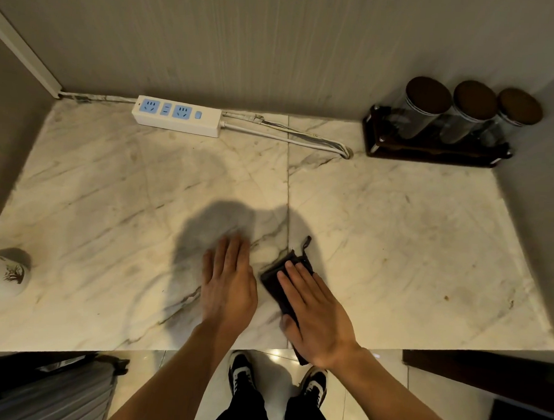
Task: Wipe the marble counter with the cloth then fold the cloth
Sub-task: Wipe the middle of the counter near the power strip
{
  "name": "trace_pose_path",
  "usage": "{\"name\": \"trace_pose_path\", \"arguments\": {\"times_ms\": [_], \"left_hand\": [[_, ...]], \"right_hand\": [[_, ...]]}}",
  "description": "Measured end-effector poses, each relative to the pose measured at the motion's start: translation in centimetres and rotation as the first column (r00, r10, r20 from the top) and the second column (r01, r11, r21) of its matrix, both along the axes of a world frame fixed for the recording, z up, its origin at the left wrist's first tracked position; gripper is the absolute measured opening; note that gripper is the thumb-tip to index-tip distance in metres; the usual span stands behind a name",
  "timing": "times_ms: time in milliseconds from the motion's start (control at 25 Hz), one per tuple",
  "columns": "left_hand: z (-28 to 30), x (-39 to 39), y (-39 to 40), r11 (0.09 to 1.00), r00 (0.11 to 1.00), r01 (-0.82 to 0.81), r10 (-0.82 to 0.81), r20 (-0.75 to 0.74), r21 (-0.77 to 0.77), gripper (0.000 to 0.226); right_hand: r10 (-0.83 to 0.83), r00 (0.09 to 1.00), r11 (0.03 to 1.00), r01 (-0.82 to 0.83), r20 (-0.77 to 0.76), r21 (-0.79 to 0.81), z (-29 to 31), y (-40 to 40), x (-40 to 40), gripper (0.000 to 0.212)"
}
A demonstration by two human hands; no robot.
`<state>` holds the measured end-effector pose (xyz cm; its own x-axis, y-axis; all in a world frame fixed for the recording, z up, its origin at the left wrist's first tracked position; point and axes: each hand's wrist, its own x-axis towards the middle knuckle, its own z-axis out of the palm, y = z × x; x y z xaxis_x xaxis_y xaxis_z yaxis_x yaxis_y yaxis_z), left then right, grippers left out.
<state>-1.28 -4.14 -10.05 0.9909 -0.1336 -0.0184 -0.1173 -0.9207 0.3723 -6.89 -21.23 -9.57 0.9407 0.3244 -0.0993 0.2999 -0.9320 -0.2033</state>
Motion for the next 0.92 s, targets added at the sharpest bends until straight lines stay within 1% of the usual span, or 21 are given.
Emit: {"name": "trace_pose_path", "arguments": {"times_ms": [160, 320, 440, 560, 920], "left_hand": [[-0.4, 0.8, -0.5, 1.0, 1.0, -0.012, 0.012, -0.014, -0.002, 0.051], [-0.8, 1.0, -1.0, 0.998, 0.998, -0.035, 0.037, -0.047, 0.042, 0.053], [-1.1, 1.0, -1.2, 0.996, 0.997, -0.041, 0.046, -0.068, 0.082, 0.058], [-1.2, 1.0, -1.2, 0.993, 0.997, -0.039, 0.046, -0.068, 0.114, 0.058], [-1.1, 1.1, -1.3, 0.991, 0.996, -0.046, 0.055, -0.068, 0.129, 0.056]], "right_hand": [[0.098, 0.994, 0.995, -0.098, -0.044, 0.003, 0.3, -1.4, 1.1, 0.067], [0.144, 0.987, 0.99, -0.144, -0.072, 0.012, 0.4, -2.3, 2.2, 0.069], [0.168, 0.984, 0.986, -0.168, -0.065, 0.009, 0.4, -2.8, 3.2, 0.069], [0.181, 0.98, 0.983, -0.183, -0.076, -0.019, 0.4, -3.3, 4.1, 0.069], [0.192, 0.979, 0.981, -0.192, -0.073, 0.015, 0.4, -4.1, 7.7, 0.068]]}}
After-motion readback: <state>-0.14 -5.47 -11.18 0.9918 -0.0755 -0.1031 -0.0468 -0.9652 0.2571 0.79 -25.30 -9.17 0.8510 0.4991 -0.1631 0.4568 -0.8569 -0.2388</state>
